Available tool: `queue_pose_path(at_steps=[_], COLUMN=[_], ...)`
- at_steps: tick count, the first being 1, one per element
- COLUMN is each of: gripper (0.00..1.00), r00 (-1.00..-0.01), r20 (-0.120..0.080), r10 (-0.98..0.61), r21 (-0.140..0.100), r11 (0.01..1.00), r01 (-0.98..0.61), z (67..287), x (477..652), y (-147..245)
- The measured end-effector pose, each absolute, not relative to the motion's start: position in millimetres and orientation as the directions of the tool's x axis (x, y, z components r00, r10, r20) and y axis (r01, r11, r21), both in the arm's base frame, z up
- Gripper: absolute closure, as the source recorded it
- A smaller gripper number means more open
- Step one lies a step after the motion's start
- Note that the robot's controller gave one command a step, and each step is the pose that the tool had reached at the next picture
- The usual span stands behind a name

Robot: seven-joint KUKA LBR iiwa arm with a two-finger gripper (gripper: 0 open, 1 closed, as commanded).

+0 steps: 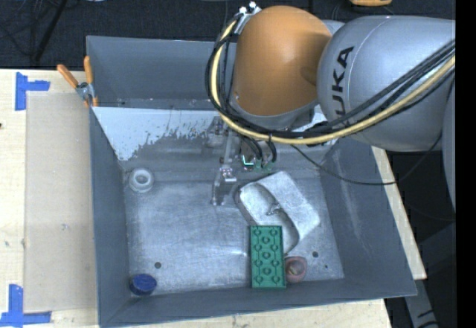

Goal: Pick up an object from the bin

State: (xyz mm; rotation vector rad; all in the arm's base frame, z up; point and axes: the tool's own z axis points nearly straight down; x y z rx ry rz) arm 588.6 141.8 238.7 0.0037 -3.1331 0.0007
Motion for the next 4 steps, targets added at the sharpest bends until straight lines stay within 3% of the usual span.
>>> queue_pose_path(at_steps=[1, 2, 3, 4], gripper=[0.0, 0.0, 1.0, 1.0], r00=[-0.973, -0.912, -0.913, -0.885], r20=[0.007, 0.002, -0.009, -0.007], r10=[-0.229, -0.409, -0.407, -0.466], r21=[-0.002, 0.001, 0.0, -0.004], r11=[0.973, 0.912, 0.914, 0.885], r01=[-0.229, -0.409, -0.407, -0.466], z=[148, 79, 83, 201], x=[587.1, 615.5, 618.2, 622.7], y=[41, 1, 3, -5])
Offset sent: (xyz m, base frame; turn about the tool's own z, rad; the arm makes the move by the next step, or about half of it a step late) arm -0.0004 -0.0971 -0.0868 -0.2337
